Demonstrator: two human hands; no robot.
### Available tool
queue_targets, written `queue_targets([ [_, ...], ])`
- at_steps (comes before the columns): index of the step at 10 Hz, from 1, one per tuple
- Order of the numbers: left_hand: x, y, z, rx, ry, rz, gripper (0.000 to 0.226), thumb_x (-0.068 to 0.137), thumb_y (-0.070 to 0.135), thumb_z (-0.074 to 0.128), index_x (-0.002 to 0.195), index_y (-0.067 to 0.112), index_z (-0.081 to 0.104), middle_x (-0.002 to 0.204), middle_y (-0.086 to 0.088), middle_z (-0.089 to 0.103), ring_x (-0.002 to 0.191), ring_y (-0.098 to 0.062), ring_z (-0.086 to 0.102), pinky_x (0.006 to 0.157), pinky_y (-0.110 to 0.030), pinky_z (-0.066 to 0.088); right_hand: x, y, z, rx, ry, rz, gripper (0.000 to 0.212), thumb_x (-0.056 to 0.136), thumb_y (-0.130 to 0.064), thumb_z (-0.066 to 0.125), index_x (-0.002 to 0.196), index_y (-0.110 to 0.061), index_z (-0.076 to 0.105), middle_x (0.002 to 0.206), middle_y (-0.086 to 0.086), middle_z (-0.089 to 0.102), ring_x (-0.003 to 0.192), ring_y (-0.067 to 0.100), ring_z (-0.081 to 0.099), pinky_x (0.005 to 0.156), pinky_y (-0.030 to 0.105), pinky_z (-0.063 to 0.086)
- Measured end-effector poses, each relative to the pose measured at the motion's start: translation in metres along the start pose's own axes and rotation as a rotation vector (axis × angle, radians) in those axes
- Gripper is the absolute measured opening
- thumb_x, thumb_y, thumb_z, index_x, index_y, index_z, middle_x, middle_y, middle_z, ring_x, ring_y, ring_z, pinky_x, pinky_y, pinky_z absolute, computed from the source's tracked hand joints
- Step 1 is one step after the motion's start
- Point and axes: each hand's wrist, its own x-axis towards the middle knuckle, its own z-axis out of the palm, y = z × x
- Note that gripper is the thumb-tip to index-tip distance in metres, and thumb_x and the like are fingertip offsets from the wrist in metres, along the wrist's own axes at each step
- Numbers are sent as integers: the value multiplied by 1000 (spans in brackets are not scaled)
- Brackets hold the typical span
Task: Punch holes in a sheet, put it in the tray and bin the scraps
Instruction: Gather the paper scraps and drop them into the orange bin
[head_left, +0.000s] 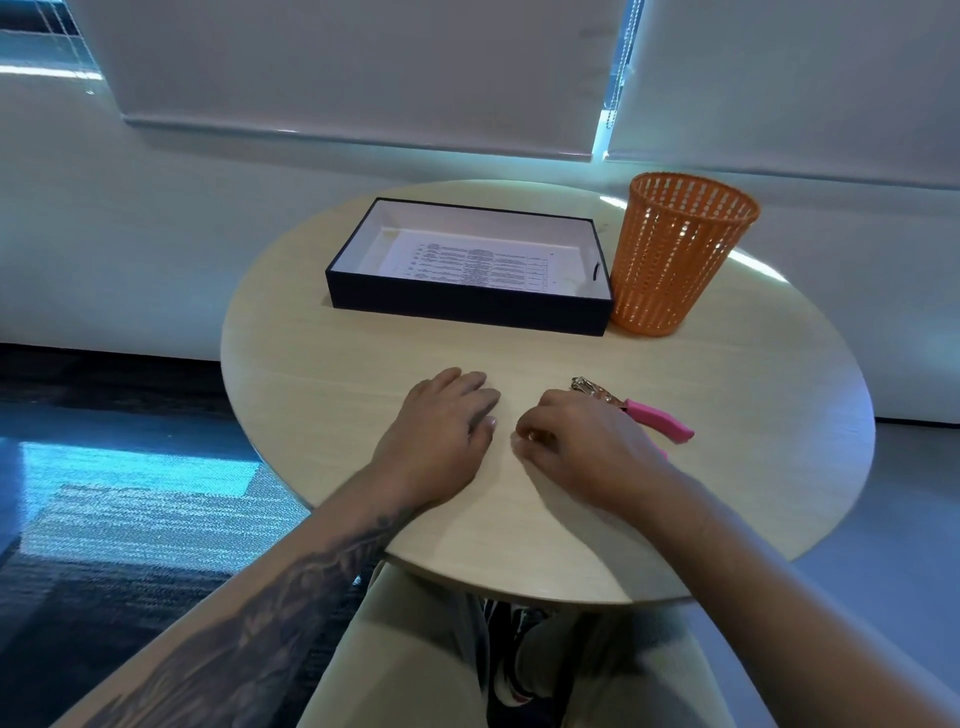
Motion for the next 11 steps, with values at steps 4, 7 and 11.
queue_targets([
  [4, 0, -1, 1, -9, -6, -7, 39, 104, 32, 39, 139, 25, 54, 154, 3, 44, 146, -22, 29, 118, -39, 23, 8, -12, -4, -237, -33, -100, 28, 105, -35, 45, 108, -21, 70, 97, -2, 65, 89, 20, 64, 65, 33, 44],
  [7, 1, -3, 2, -21, 14, 12, 35, 102, 30, 43, 133, 22, 59, 148, 2, 51, 141, -23, 37, 115, -41, 30, 1, 3, -1, 81, 27, 54, 14, 100, -30, 53, 93, -22, 63, 89, -8, 62, 81, 11, 55, 70, 28, 43],
  [11, 54, 17, -23, -294, 173, 12, 22, 98, 23, 55, 116, 22, 68, 122, 11, 63, 116, -9, 53, 95, -23, 37, 14, 39, -63, 495, 235, 208, 10, 99, -23, 63, 89, -22, 68, 78, -11, 64, 68, -7, 56, 62, 10, 44],
])
